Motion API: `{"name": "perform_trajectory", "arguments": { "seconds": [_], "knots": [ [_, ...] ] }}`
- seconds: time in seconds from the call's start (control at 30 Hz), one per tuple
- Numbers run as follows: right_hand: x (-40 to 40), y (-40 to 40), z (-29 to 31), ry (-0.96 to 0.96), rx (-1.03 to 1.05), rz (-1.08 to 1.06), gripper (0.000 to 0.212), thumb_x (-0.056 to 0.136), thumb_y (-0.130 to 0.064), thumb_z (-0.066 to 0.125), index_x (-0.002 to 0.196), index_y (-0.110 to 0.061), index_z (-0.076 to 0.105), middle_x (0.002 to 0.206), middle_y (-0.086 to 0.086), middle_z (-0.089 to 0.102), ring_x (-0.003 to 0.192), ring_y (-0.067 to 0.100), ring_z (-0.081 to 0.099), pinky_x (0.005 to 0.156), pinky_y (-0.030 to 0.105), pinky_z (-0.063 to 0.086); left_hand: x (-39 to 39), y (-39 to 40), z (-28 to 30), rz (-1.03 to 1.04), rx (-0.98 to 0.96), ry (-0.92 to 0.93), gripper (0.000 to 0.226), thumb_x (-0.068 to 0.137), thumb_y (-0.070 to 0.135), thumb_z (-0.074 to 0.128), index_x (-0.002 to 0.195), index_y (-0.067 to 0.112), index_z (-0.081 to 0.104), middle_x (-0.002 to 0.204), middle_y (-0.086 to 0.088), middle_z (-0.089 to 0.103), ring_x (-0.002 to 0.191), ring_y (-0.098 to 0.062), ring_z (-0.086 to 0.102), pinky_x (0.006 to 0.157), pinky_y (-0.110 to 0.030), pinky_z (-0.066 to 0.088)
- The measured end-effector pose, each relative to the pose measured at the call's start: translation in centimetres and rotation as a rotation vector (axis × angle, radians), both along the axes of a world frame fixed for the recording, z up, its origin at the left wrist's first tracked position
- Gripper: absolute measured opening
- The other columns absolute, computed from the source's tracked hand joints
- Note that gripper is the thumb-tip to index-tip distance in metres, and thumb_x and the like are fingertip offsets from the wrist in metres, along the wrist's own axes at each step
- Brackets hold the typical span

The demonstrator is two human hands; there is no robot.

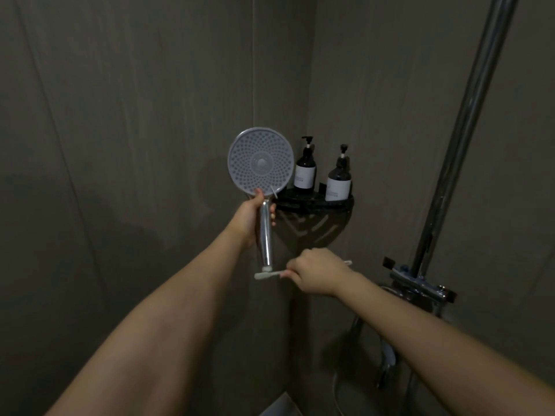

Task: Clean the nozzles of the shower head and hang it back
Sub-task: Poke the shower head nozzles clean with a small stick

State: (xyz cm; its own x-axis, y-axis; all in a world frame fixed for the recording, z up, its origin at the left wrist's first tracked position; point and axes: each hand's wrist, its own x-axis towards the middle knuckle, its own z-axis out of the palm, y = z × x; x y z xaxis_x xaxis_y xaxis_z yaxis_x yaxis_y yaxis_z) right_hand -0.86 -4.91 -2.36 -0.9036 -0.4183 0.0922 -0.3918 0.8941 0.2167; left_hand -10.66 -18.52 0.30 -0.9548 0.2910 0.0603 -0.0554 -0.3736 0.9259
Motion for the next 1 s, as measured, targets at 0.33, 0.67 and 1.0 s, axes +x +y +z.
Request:
{"name": "perform_trajectory", "arguments": {
  "seconds": [0.33, 0.67, 1.0],
  "knots": [
    [0.0, 1.2, 1.2, -0.021, 0.043, -0.042, 0.042, 0.097, -0.044, 0.032, 0.111, -0.018, 0.063, 0.108, 0.012, 0.065, 0.1, 0.03, 0.061, 0.077, 0.036, 0.046, -0.2, -1.1, -1.2, 0.037, 0.019, -0.009, 0.037, 0.099, 0.042, 0.029, 0.08, 0.017, 0.048, 0.046, 0.007, 0.051, 0.039, -0.005, 0.047, 0.041, -0.016, 0.04],
    [-1.9, 3.1, 2.0, -0.085, 0.084, -0.32, 0.035, 0.094, -0.038, 0.04, 0.107, -0.014, 0.063, 0.11, 0.01, 0.063, 0.095, 0.026, 0.061, 0.074, 0.034, 0.045, 0.3, -0.8, -0.9, -0.011, -0.012, 0.048, 0.032, 0.099, 0.04, 0.031, 0.08, 0.018, 0.046, 0.051, 0.005, 0.048, 0.041, -0.005, 0.045, 0.043, -0.018, 0.039],
    [-3.7, 0.0, 4.5, 0.214, -0.621, -0.389, 0.037, 0.098, -0.032, 0.035, 0.077, -0.011, 0.057, 0.074, 0.006, 0.054, 0.068, 0.026, 0.054, 0.055, 0.028, 0.034, 1.5, 0.5, -2.3, -0.042, -0.041, -0.019, 0.055, 0.097, 0.053, 0.023, 0.074, 0.012, 0.052, 0.047, 0.0, 0.05, 0.039, -0.009, 0.046, 0.041, -0.018, 0.038]
  ]
}}
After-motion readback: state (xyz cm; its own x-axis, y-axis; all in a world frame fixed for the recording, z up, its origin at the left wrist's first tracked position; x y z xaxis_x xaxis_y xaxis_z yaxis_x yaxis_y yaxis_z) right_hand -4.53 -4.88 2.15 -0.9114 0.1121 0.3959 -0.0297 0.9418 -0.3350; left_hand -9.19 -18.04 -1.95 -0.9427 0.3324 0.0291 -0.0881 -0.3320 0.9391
